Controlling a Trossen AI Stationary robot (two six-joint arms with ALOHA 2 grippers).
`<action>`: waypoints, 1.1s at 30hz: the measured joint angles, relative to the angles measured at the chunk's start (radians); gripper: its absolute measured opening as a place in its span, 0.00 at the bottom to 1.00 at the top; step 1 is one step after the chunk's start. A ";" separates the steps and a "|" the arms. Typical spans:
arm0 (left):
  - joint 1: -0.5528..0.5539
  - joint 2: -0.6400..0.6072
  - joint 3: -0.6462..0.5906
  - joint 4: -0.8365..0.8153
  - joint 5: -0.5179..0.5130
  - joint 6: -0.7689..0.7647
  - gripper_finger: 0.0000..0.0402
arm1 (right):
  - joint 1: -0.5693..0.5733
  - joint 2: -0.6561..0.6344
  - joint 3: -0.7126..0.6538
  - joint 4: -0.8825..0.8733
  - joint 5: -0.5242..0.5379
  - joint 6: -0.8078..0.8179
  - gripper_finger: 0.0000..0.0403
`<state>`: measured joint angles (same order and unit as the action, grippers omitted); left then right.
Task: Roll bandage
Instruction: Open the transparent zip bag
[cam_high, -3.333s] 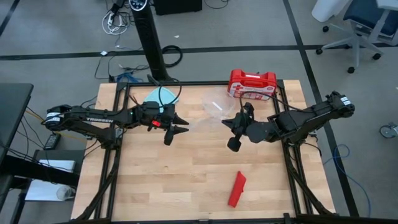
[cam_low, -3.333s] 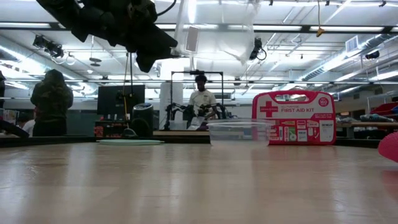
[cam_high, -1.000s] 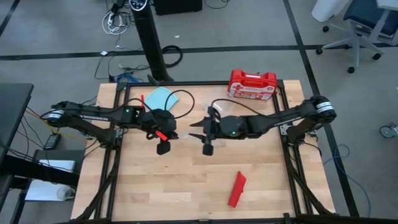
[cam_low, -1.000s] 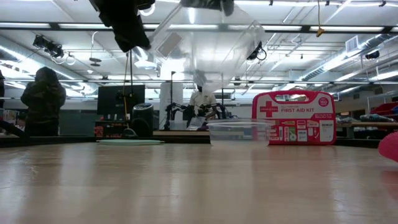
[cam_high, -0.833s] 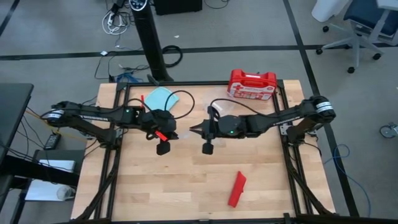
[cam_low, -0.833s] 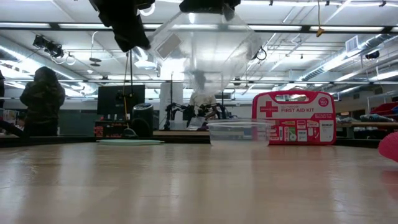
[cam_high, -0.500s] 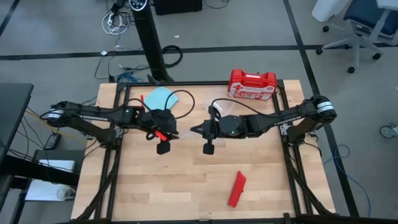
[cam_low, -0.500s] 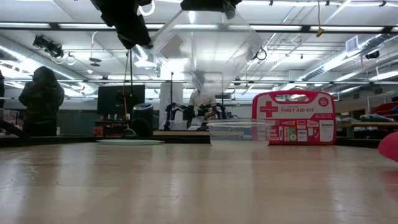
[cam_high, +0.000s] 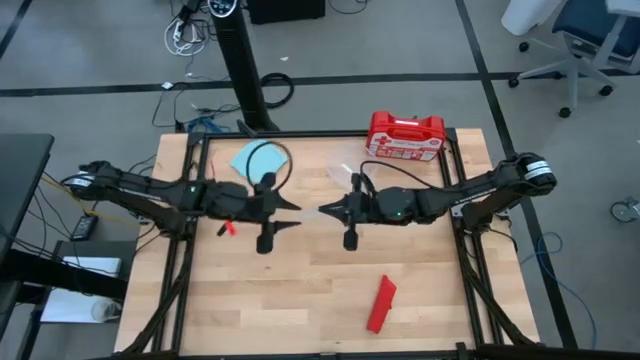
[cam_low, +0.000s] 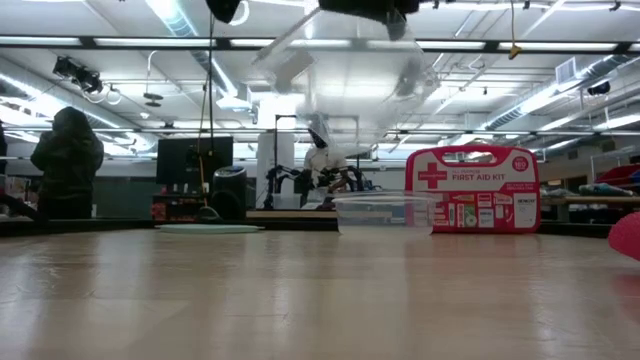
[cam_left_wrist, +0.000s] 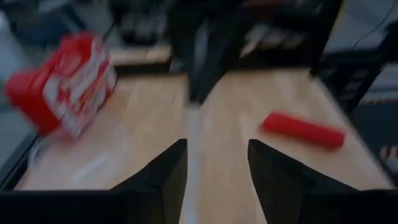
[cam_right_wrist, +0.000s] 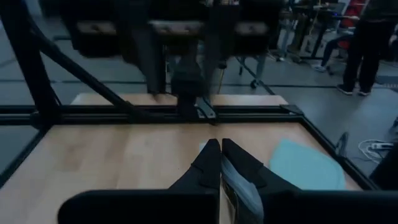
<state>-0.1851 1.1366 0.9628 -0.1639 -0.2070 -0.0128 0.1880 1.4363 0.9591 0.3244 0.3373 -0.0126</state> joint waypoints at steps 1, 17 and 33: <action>-0.011 0.000 -0.023 0.052 -0.015 0.011 0.43 | -0.003 -0.007 -0.028 0.044 -0.013 0.011 0.00; -0.022 0.002 -0.424 0.708 -0.249 0.025 0.43 | -0.006 -0.102 -0.353 0.490 -0.017 0.073 0.00; -0.017 0.002 -0.452 0.713 -0.150 -0.047 0.43 | -0.006 -0.094 -0.381 0.645 -0.027 0.034 0.01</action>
<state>-0.2020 1.1385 0.5106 0.5495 -0.3569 -0.0599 0.1818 1.3422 0.5777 0.9696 0.3106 0.0212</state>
